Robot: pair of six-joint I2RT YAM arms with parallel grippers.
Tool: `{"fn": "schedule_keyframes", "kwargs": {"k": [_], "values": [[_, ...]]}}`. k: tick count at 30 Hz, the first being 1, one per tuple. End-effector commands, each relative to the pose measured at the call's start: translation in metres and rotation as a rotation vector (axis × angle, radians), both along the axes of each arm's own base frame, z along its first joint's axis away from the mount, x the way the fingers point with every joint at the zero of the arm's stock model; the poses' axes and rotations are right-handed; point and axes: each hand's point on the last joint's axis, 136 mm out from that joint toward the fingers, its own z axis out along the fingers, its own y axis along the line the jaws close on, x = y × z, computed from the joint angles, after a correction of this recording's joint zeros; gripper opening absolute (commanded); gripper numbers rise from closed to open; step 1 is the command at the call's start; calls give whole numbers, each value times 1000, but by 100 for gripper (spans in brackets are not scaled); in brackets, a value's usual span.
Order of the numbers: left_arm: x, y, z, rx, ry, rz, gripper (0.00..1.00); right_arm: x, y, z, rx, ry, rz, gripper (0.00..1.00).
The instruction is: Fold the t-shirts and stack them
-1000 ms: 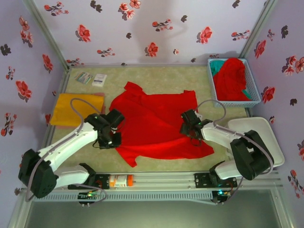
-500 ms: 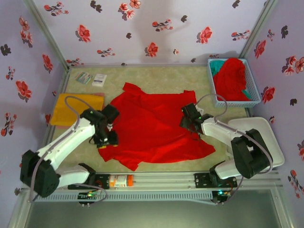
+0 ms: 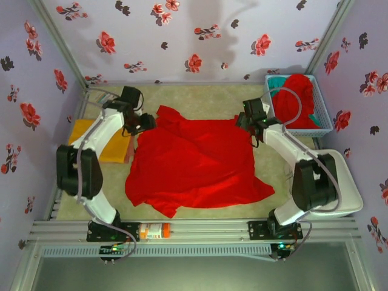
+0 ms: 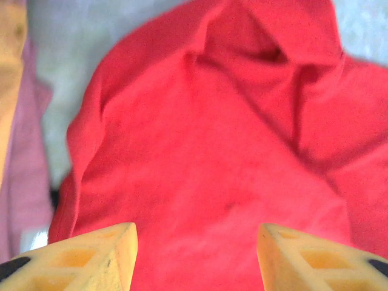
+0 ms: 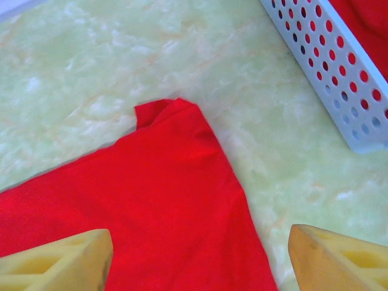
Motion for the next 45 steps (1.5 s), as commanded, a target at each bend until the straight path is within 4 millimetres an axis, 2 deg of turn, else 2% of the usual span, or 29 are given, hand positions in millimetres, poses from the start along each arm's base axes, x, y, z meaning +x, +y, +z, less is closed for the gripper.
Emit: {"fn": "schedule_keyframes", "kwargs": {"k": [1,4,10,15,27,33,38,40,42,44,45], "values": [[45,-2,-6,-28,-37,-25,55,26,-4,-14,32,28,10,72],[61,-3,-23,-23,17,-25,53,49,-6,-23,40,48,8,66],[70,8,-53,44,35,-2,53,70,-9,-62,95,130,-9,61],[88,6,-50,43,-13,16,52,73,-6,-80,112,163,-2,60],[145,-27,-66,-74,-39,49,52,67,-7,-74,126,150,7,63],[148,-48,-75,-100,-13,27,50,66,-9,-70,123,142,8,63],[145,-54,-83,-96,4,26,46,64,-10,-71,112,145,14,63],[144,-54,-88,-94,12,30,42,63,-11,-72,112,147,13,63],[142,-56,-90,-91,17,26,32,62,-12,-72,111,146,10,63],[143,-57,-88,-95,9,25,19,61,-14,-74,108,151,2,63],[144,-59,-85,-97,-1,20,9,60,-15,-73,107,147,-3,63]]}}
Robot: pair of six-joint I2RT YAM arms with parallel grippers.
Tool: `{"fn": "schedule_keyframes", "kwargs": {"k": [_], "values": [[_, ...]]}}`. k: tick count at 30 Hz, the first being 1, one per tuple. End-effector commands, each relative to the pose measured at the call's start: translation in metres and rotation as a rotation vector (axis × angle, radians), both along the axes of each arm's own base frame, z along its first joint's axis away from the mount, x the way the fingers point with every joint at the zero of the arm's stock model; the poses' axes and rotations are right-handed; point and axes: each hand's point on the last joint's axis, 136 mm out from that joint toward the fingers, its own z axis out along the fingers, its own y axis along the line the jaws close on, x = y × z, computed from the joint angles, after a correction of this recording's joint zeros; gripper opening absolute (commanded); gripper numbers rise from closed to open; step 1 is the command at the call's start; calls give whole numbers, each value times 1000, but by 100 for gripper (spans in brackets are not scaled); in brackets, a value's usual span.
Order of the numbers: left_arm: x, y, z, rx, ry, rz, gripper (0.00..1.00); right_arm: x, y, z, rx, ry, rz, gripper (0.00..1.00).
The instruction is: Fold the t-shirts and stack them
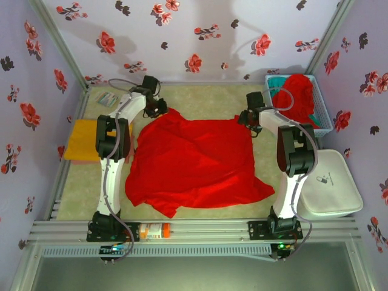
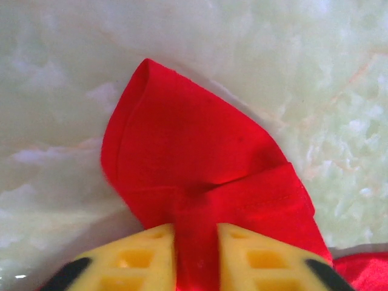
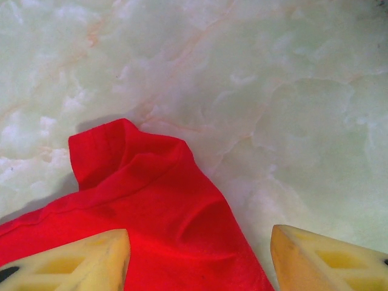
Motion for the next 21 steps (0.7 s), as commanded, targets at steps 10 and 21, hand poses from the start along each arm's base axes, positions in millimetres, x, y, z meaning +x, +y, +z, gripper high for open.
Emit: {"fn": "schedule_keyframes", "kwargs": {"k": [10,21], "values": [[17,-36,76,8,-163,-66,0,-4,-4,17,19,-57,-17,63],[62,-108,88,66,-423,-192,15,-11,-11,22,16,-57,-30,64]]}}
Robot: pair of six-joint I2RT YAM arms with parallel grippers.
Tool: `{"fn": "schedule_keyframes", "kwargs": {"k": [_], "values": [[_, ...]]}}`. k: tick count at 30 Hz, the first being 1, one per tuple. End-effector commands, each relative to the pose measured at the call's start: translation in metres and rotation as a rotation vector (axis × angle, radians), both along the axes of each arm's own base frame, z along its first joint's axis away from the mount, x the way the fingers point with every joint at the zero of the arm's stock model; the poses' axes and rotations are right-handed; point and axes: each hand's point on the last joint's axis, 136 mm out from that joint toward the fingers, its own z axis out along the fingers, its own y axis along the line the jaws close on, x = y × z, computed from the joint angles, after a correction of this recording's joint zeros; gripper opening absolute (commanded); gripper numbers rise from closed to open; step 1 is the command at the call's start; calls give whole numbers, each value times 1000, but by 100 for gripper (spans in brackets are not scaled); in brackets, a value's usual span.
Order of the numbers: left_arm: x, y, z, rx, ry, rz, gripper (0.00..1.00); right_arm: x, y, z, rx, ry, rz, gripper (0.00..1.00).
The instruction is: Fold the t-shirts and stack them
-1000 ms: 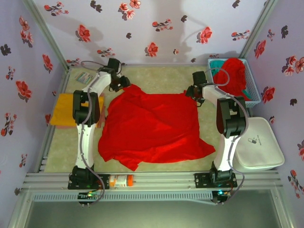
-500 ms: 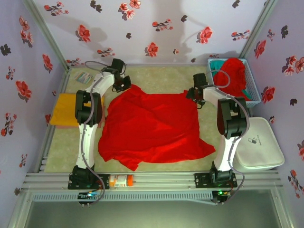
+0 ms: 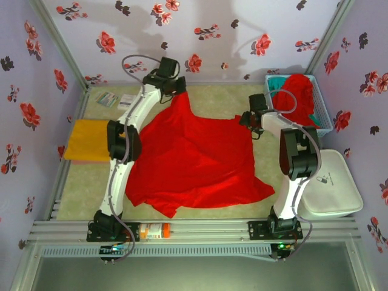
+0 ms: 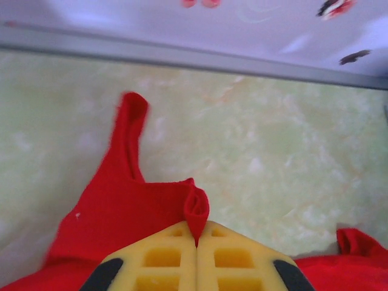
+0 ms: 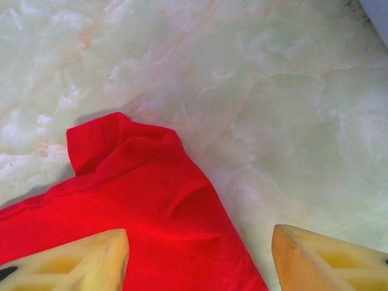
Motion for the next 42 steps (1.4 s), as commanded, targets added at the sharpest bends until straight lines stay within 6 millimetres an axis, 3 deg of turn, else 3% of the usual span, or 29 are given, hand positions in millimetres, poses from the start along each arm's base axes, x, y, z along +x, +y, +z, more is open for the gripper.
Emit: {"fn": "schedule_keyframes", "kwargs": {"k": [1,3,6,9,12,16,22,29,32,38,42], "values": [[17,-8,-39,63,-14,-19,23,-4,-4,16,8,-26,-15,64],[15,-10,-50,72,11,-23,51,-7,-6,17,5,-24,-15,64],[4,10,-60,126,84,13,62,-10,-9,18,0,-21,-15,64],[-11,42,-66,139,163,57,62,-12,-12,17,2,-17,-20,65],[-31,72,-57,157,191,79,60,-17,-12,13,1,-1,-22,65],[-63,97,-60,161,243,95,58,-26,-11,4,20,32,-28,67],[-104,111,-97,209,382,64,56,-31,-2,-12,62,65,-1,66],[-140,163,-137,210,492,161,51,-32,3,-27,77,113,24,60],[-146,177,-145,216,520,178,51,-30,5,-29,83,110,29,50],[-149,189,-150,213,541,203,49,-27,6,-24,67,131,39,0],[-151,186,-149,202,532,196,47,-30,15,1,-67,113,72,0]]}}
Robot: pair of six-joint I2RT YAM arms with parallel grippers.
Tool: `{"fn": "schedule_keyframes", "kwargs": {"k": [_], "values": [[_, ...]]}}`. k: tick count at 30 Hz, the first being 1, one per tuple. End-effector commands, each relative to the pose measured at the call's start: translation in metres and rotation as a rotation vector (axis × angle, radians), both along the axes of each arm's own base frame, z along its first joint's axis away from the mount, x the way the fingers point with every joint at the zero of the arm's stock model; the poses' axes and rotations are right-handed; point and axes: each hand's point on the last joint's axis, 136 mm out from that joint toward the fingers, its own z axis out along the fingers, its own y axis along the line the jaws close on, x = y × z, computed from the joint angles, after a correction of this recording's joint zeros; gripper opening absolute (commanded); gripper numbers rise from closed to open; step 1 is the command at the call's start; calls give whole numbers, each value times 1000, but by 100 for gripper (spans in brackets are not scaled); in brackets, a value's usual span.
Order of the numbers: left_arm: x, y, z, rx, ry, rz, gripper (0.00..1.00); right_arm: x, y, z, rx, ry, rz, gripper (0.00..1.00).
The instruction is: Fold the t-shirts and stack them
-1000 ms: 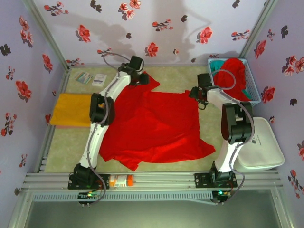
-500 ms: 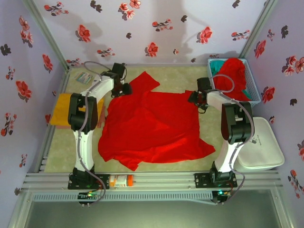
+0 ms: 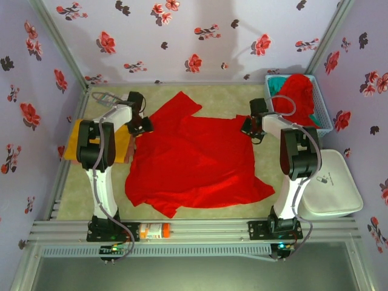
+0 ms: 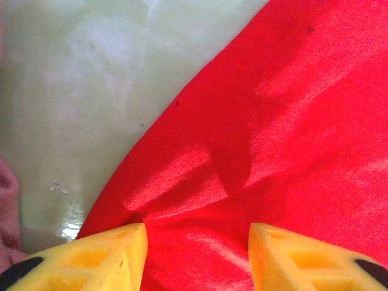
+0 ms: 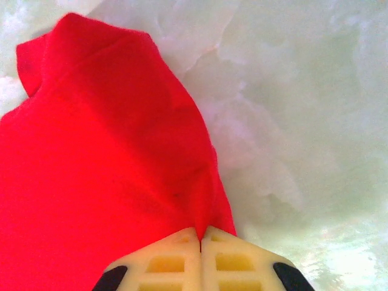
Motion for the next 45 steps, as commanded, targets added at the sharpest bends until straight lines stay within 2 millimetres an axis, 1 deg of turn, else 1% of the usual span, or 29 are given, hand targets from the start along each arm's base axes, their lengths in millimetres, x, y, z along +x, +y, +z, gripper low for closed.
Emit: {"fn": "schedule_keyframes", "kwargs": {"k": [1,4,5,7,9,11,12,13,14,16,18,20,21,24,27,30,34,37,38,39,42,45], "values": [[-10,-1,-4,1,15,-15,47,-4,9,28,-130,-16,48,0],[-11,0,-5,1,13,-14,46,-14,34,48,-232,-33,108,0],[-12,-1,-5,-2,15,-15,46,-20,46,51,-276,-35,141,0],[-11,-1,-5,-2,12,-15,46,-32,71,55,-371,-28,210,0],[-11,-2,-5,-4,11,-16,46,-47,98,55,-477,-16,274,0],[-10,-2,-4,-4,5,-16,46,-63,129,48,-514,-22,345,0],[-10,-2,-4,-5,4,-16,46,-70,144,43,-533,-25,378,5],[-9,-2,-4,-5,4,-16,46,-75,156,40,-547,-24,406,14],[-9,-2,-5,-5,7,-16,46,-81,165,35,-565,-12,429,26],[-9,-3,-5,-9,8,-19,46,-87,177,30,-558,-4,465,42],[-9,-3,-5,-8,10,-22,46,-89,181,37,-531,-27,478,55],[-10,-3,-5,-7,11,-22,46,-86,181,53,-501,-75,493,68],[-10,-2,-5,-7,11,-22,46,-83,178,63,-484,-100,496,72],[-11,-3,-5,-8,12,-21,46,-68,167,87,-393,-155,498,75],[-13,-3,-5,-13,9,-17,46,-49,162,93,-272,-159,559,74],[-15,-3,-3,-15,6,-19,46,-30,161,89,-228,-148,620,69],[-20,-3,-4,-18,16,-28,47,-11,179,76,-116,-155,696,63],[-24,-4,-3,-21,18,-31,48,2,193,65,-83,-162,726,59],[-25,-3,-3,-21,18,-29,48,7,198,66,-70,-169,736,57],[-26,-3,-3,-21,16,-29,48,10,203,62,-56,-171,742,56],[-28,-2,-2,-21,13,-27,48,23,212,54,-48,-185,744,53],[-30,-2,-4,-20,18,-29,48,32,213,49,-67,-191,734,51]]}}
